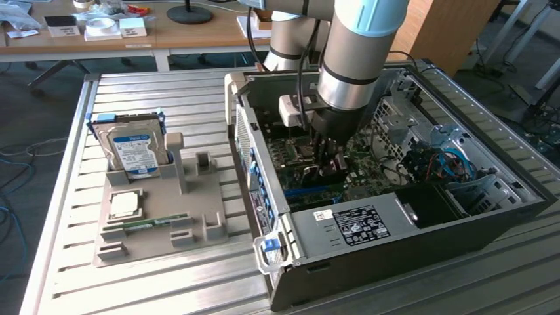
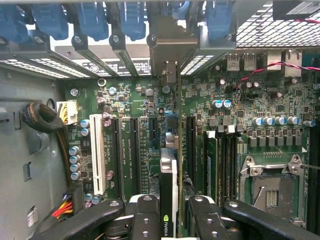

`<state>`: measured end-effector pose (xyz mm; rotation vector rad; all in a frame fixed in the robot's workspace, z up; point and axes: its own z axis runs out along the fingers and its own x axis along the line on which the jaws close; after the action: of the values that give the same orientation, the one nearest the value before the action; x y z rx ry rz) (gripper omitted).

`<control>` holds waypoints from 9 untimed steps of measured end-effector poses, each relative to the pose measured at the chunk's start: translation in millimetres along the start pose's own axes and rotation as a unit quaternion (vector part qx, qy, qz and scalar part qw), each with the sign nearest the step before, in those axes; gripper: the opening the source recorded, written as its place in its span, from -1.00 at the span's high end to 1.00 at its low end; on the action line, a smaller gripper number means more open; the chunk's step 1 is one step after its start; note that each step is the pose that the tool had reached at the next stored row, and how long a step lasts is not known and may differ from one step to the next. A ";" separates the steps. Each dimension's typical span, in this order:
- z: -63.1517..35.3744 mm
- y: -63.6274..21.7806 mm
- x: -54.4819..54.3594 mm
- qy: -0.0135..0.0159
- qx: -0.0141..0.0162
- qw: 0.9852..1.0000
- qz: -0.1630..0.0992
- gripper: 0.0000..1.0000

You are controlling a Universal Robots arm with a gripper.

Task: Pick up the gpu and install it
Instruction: 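Insert the gpu into the slot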

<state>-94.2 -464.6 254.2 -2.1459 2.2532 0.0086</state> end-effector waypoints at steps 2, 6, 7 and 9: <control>1.2 0.1 0.1 0.000 0.000 1.000 0.000 0.46; 1.4 0.1 0.1 0.000 0.000 1.000 0.000 0.46; 1.6 0.1 0.1 0.000 0.000 1.000 0.000 0.46; 2.5 0.1 0.1 0.000 0.000 1.000 0.000 0.46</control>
<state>-94.2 -464.6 251.7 -2.1460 2.2533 0.0085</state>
